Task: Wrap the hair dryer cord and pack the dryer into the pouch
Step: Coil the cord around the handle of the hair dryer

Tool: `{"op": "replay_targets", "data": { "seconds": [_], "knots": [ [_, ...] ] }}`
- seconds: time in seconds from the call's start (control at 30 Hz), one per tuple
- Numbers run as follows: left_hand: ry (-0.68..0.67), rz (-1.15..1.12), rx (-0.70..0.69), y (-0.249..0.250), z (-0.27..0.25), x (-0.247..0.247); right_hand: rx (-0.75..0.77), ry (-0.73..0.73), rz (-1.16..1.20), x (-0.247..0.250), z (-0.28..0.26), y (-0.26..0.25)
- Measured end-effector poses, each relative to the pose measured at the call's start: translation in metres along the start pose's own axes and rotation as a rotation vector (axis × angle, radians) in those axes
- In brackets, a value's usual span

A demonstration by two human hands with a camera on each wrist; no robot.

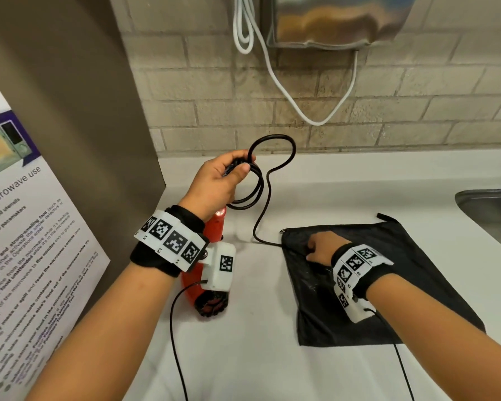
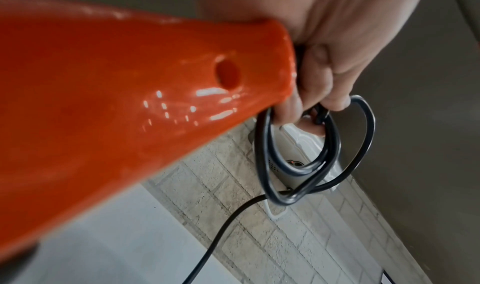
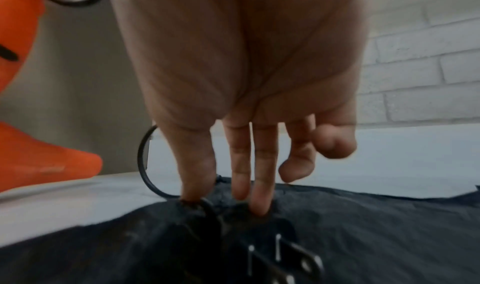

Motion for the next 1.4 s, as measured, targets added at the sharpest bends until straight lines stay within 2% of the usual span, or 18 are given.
{"op": "replay_targets", "data": {
  "seconds": [0.17,0.37,0.43,0.53,0.63,0.7,0.8,0.93,1.03,1.27,1.33,1.4],
  "knots": [
    [0.0,-0.086,-0.006,-0.005,0.006,0.006,-0.047,-0.056,-0.046,-0.008,0.004,-0.001],
    [0.004,-0.099,-0.002,-0.006,0.009,0.009,-0.094,-0.021,0.075,-0.003,0.009,-0.002],
    [0.006,-0.101,0.003,-0.008,0.011,0.009,-0.081,0.075,0.275,0.008,0.01,0.0],
    [0.023,-0.113,0.014,-0.01,0.015,0.01,-0.025,0.237,0.842,0.03,-0.001,-0.003],
    [0.031,-0.108,0.026,-0.011,0.017,0.006,0.15,0.341,1.33,0.053,-0.022,-0.018],
    [0.025,-0.12,0.037,-0.012,0.017,0.002,0.314,0.411,1.496,0.072,-0.039,-0.031],
    [0.02,-0.132,0.042,-0.012,0.018,-0.004,0.517,0.532,1.606,0.098,-0.061,-0.047],
    [0.043,-0.092,0.04,-0.011,0.018,-0.007,0.669,0.619,1.553,0.116,-0.074,-0.063],
    [0.055,-0.059,0.033,-0.01,0.018,-0.008,0.684,0.657,1.456,0.119,-0.069,-0.072],
    [0.047,-0.102,0.058,-0.013,0.018,-0.009,0.668,1.005,0.757,0.118,-0.067,-0.086],
    [0.037,-0.106,0.058,-0.012,0.017,-0.012,0.661,1.084,0.64,0.118,-0.066,-0.089],
    [0.017,-0.114,0.057,-0.012,0.015,-0.016,0.647,1.155,0.633,0.118,-0.066,-0.089]
  ]
}}
Point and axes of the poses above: each hand's wrist, its own z-axis towards the middle knuckle, its own x-axis out of the back of the hand, y = z × x, the point moved 5 cm from there along z, towards the middle knuckle, and after that the axes turned 6 degrees about -z, right-handed, at the moved point
